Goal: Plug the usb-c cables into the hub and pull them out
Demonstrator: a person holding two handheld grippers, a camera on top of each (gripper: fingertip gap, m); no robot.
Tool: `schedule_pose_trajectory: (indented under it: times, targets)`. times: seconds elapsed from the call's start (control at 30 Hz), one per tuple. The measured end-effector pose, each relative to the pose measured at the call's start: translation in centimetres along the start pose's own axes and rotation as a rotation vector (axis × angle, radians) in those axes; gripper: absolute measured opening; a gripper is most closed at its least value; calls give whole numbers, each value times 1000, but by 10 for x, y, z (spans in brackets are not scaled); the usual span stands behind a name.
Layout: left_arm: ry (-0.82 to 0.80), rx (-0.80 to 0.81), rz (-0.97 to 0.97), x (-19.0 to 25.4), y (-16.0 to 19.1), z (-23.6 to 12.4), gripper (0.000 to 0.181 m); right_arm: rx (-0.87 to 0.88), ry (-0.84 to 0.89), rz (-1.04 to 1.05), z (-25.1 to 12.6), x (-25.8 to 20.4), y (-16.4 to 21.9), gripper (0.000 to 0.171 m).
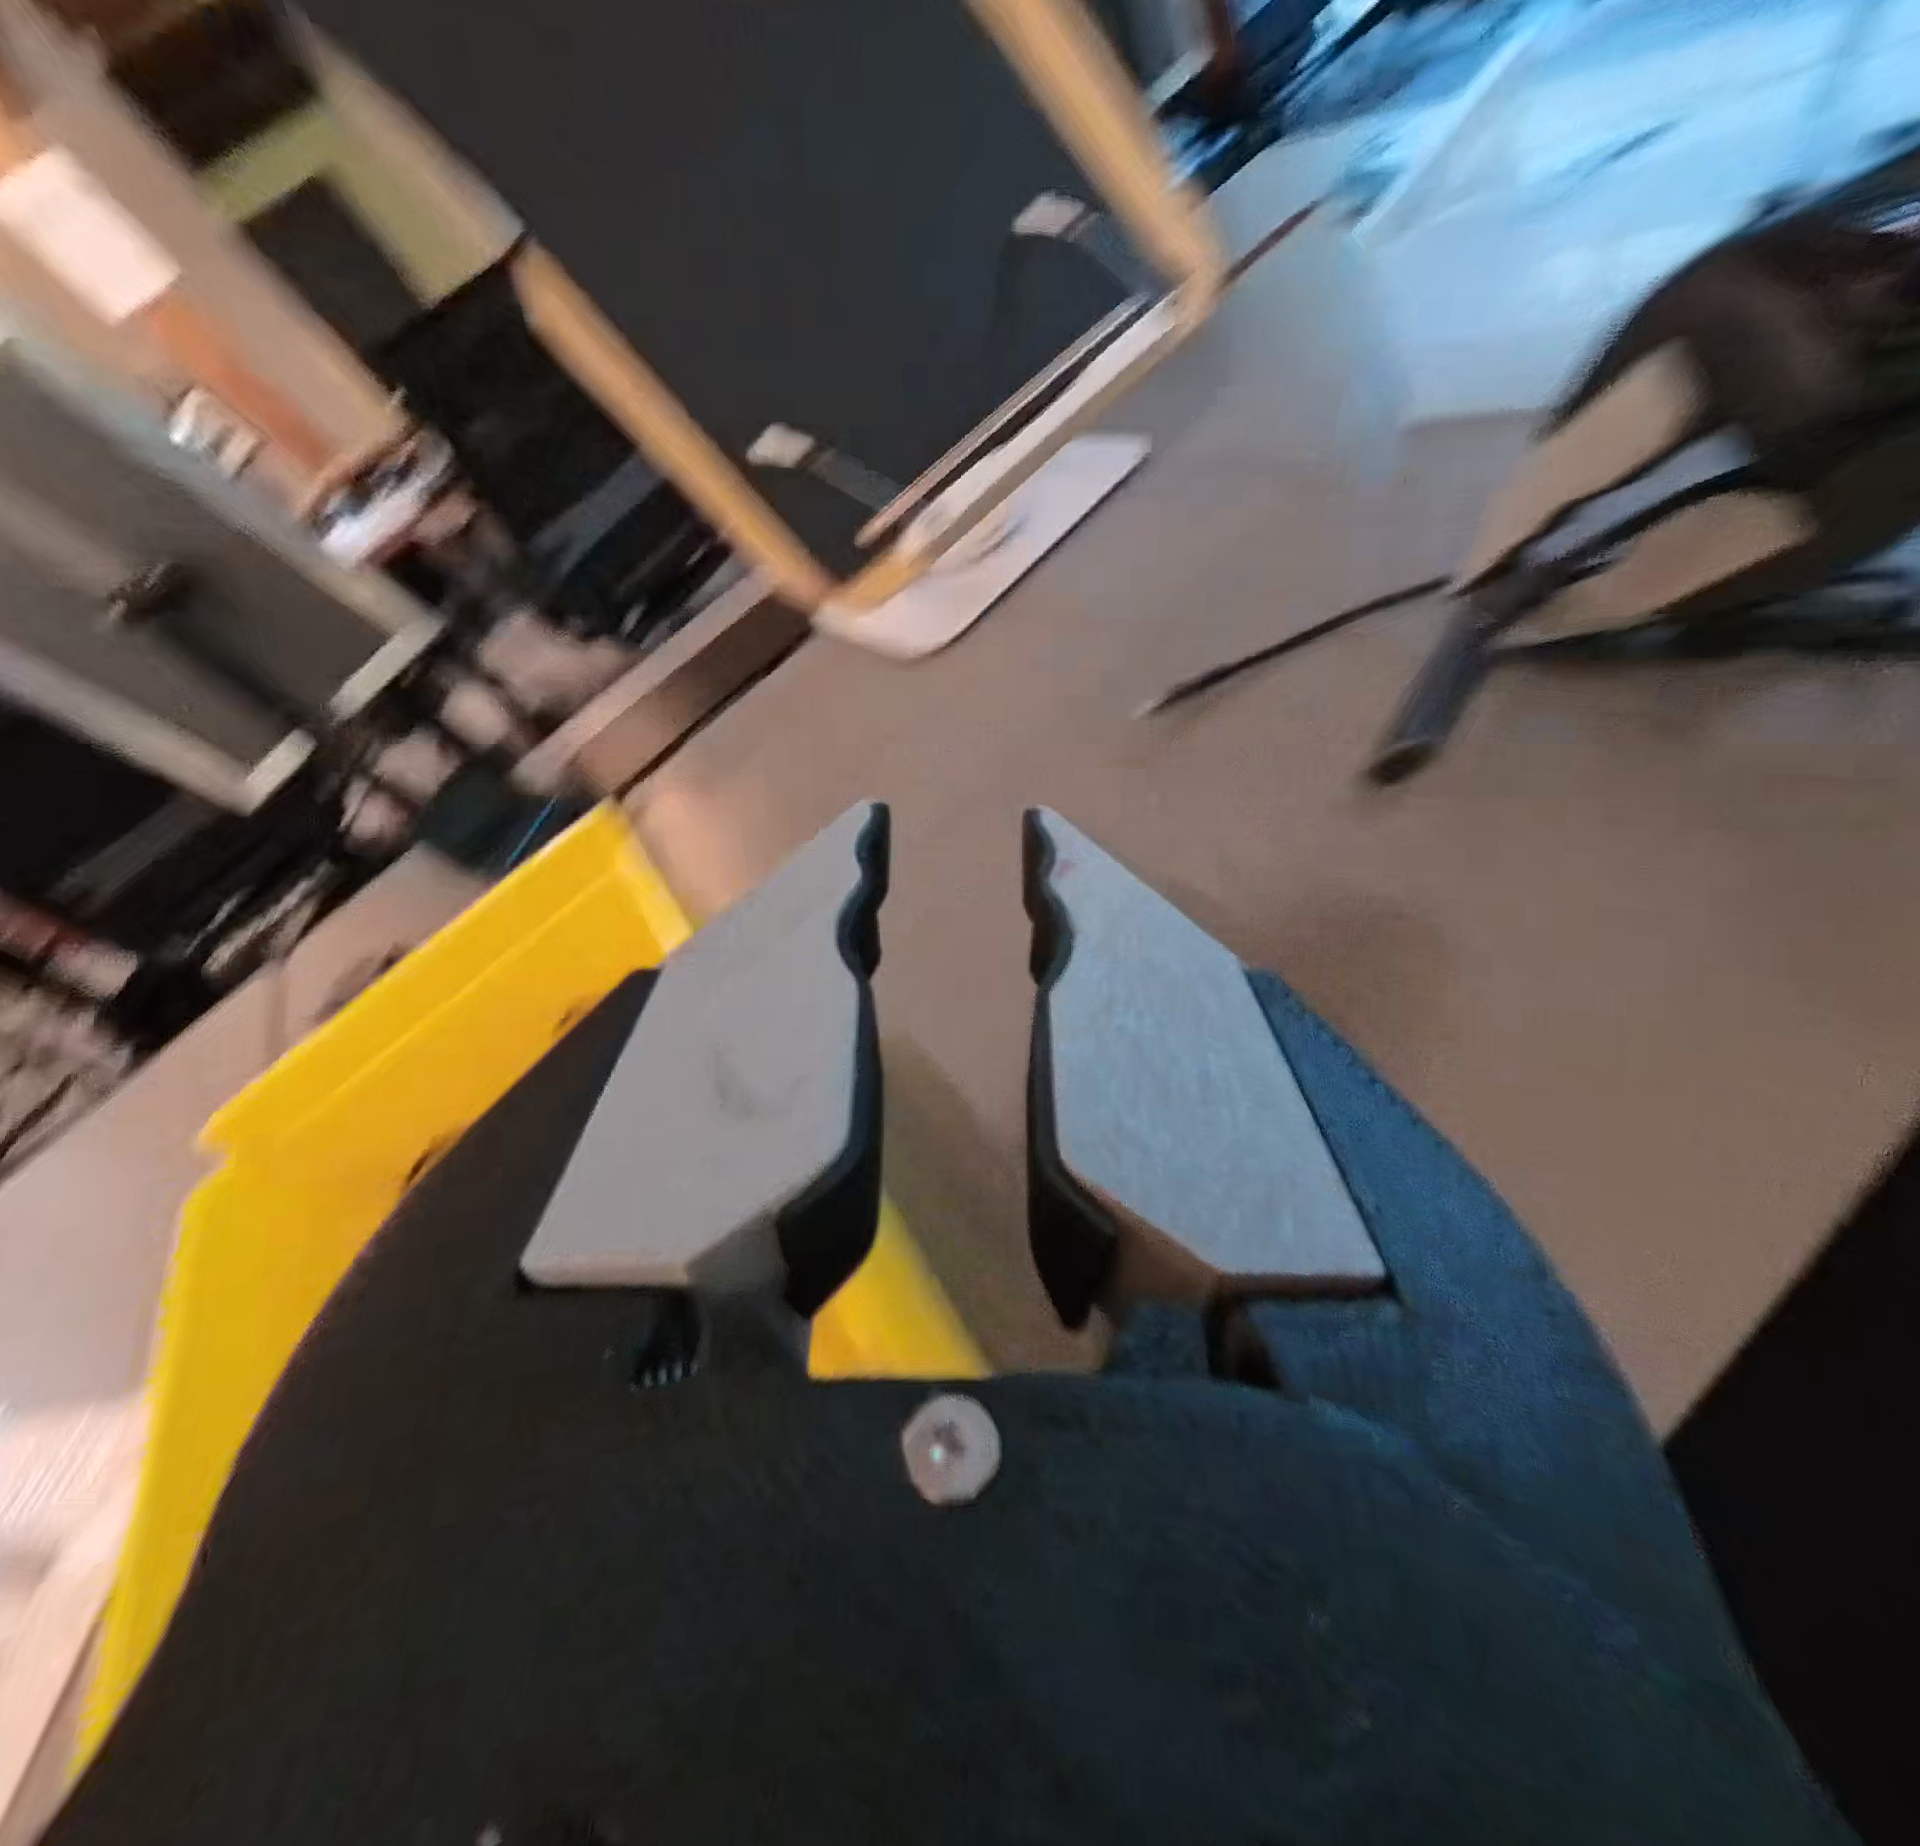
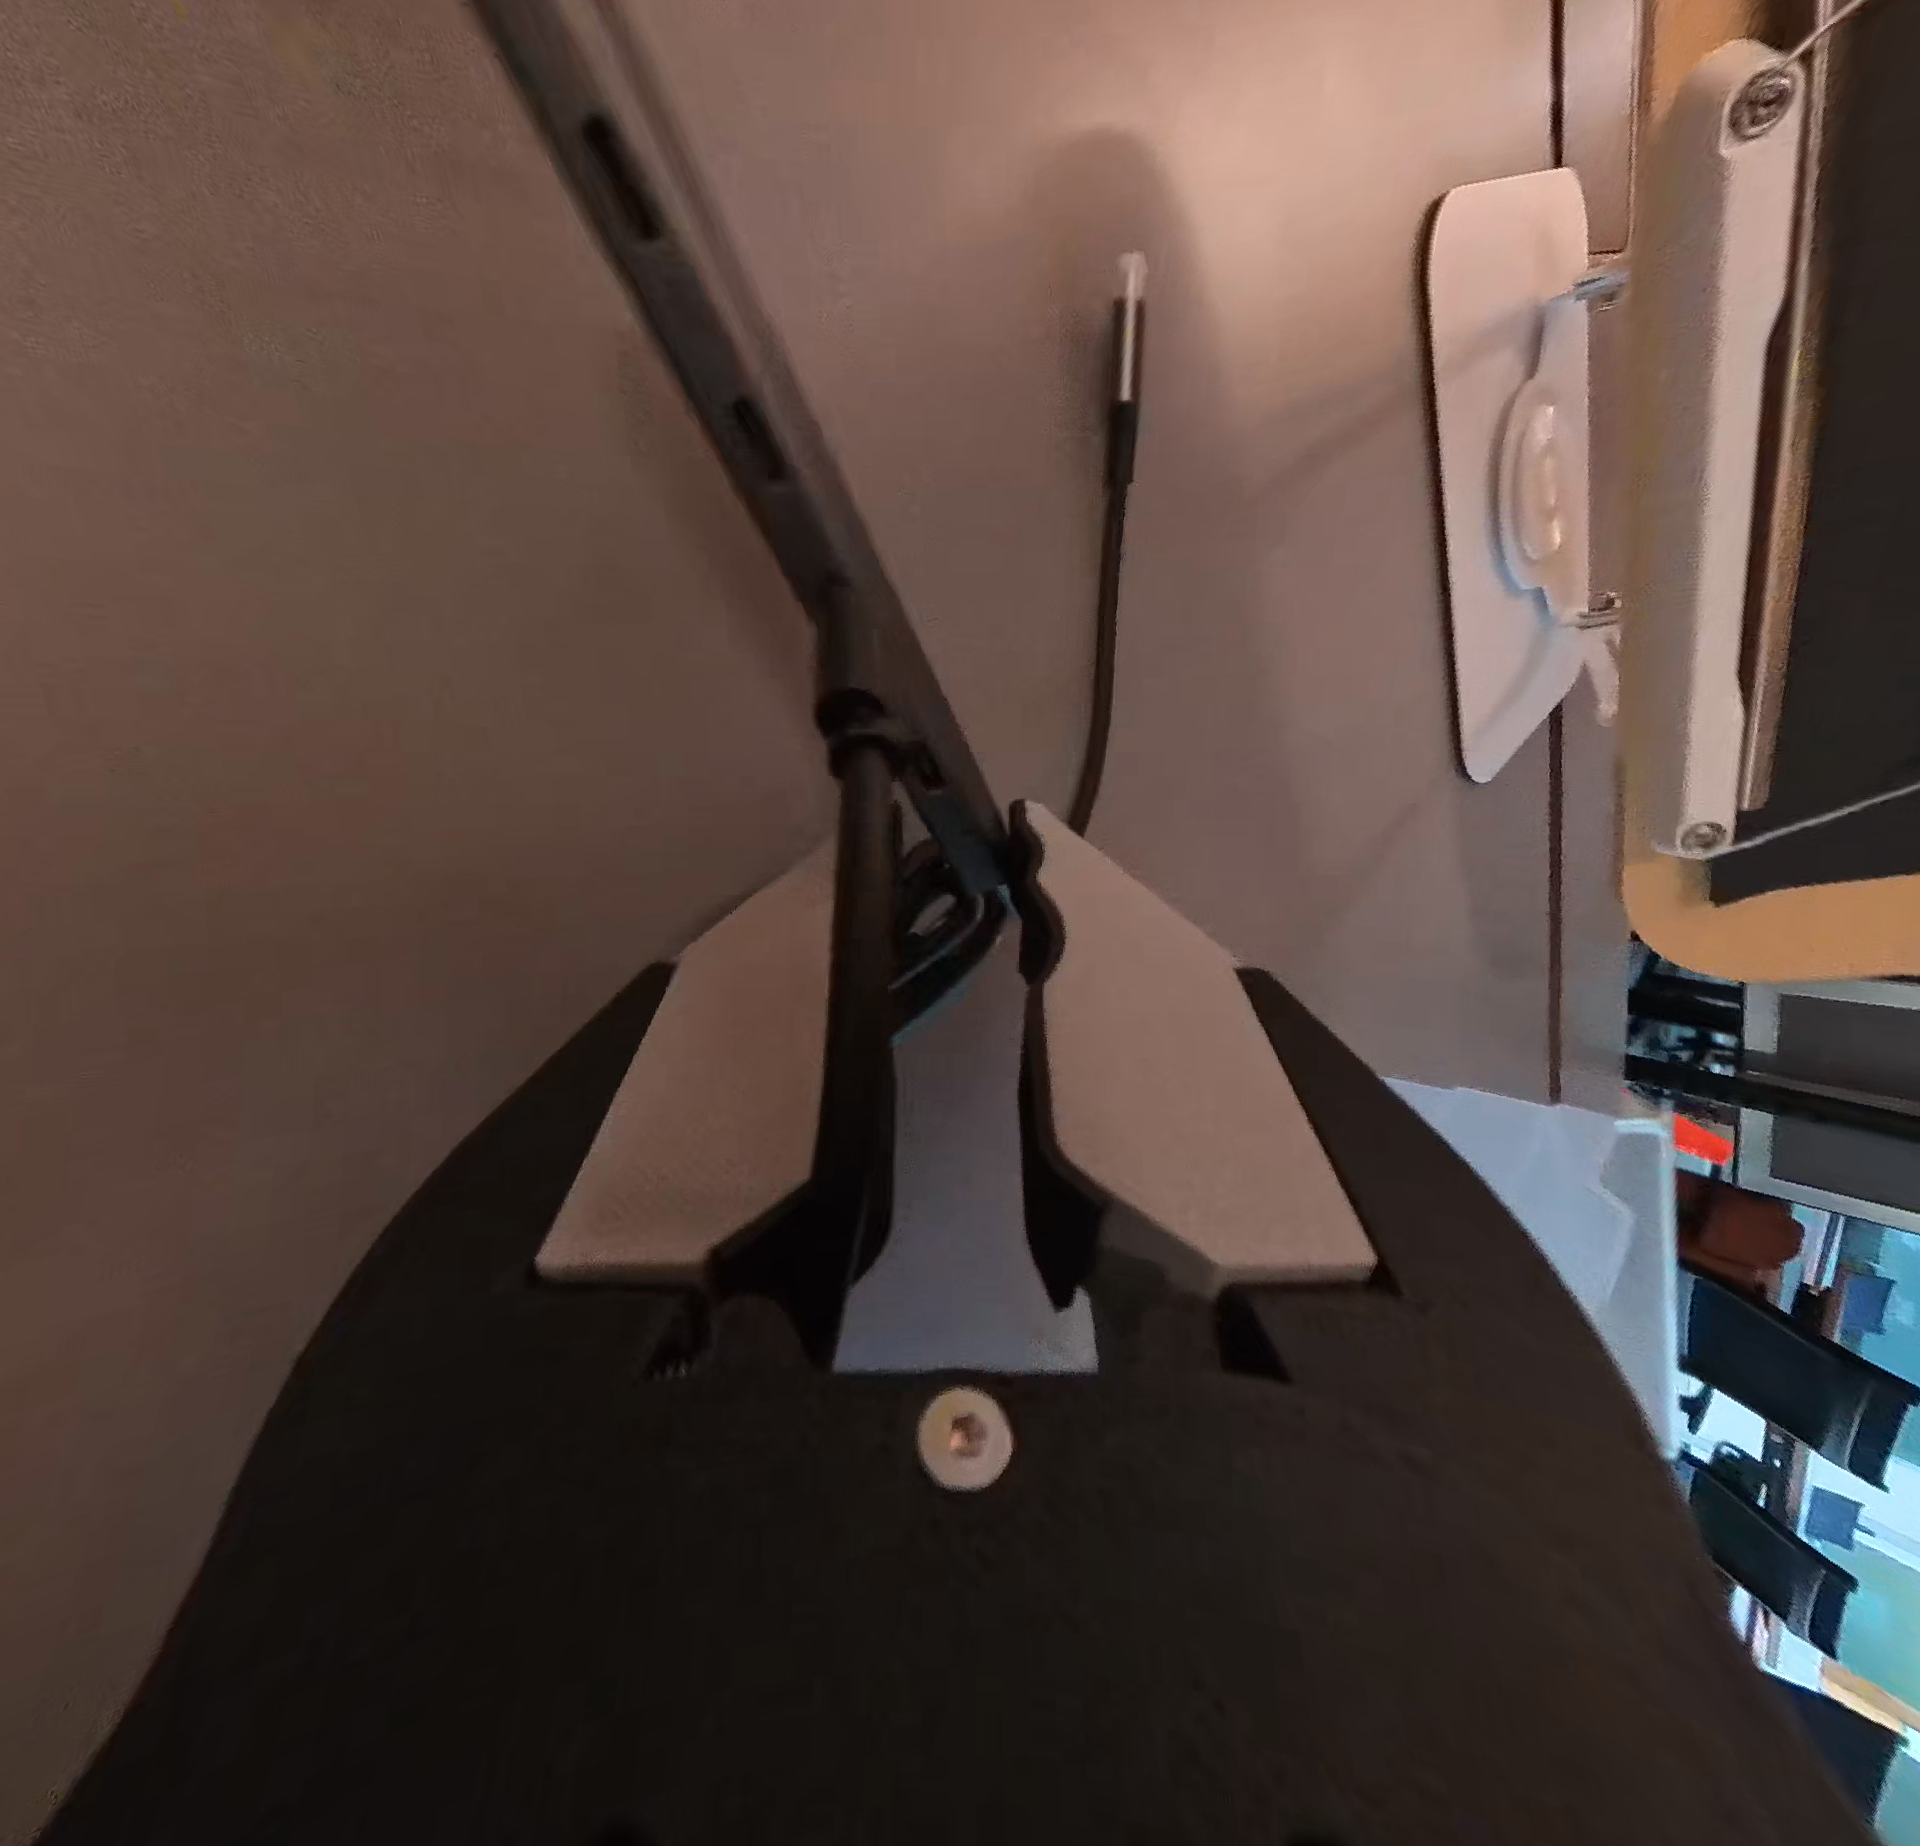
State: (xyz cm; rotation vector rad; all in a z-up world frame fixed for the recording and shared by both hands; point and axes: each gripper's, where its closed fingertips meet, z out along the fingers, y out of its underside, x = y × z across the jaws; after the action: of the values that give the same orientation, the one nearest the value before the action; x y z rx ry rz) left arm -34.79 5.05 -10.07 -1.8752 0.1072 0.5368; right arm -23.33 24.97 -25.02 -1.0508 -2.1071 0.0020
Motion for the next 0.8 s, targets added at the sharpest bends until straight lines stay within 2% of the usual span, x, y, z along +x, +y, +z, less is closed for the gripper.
schedule_pose_trajectory:
  times: [0.03, 0.13, 0.2, 0.3, 0.37, 0.57, 0.7, 0.8]
  targets:
    - [-53, -60, -36, -23, 17, -7, 23, 3, -7, 0, 0, -1, 0, 16]
    - [-186, -188, -188, -82, 70, -24, 23, 34, -38, 21, -1, -5, -4, 22]
    - [-262, -298, -246, -110, 113, -28, 25, 41, -50, 30, -1, -6, -5, 20]
    - [-310, -453, -279, -128, 168, -25, 35, 36, -37, 2, -2, -8, -7, 20]
    - [-320, -517, -271, -131, 191, -18, 40, 35, -33, -24, -3, -10, -8, 20]
    - [-360, -650, -73, -132, 215, -2, 48, 52, -55, -53, -7, -17, -13, 22]
    - [-361, -719, 8, -132, 222, -1, 31, 57, -74, -45, -8, -19, -14, 25]
    - [-353, -716, 11, -131, 222, -1, 8, 63, -80, -88, -11, -25, -17, 28]
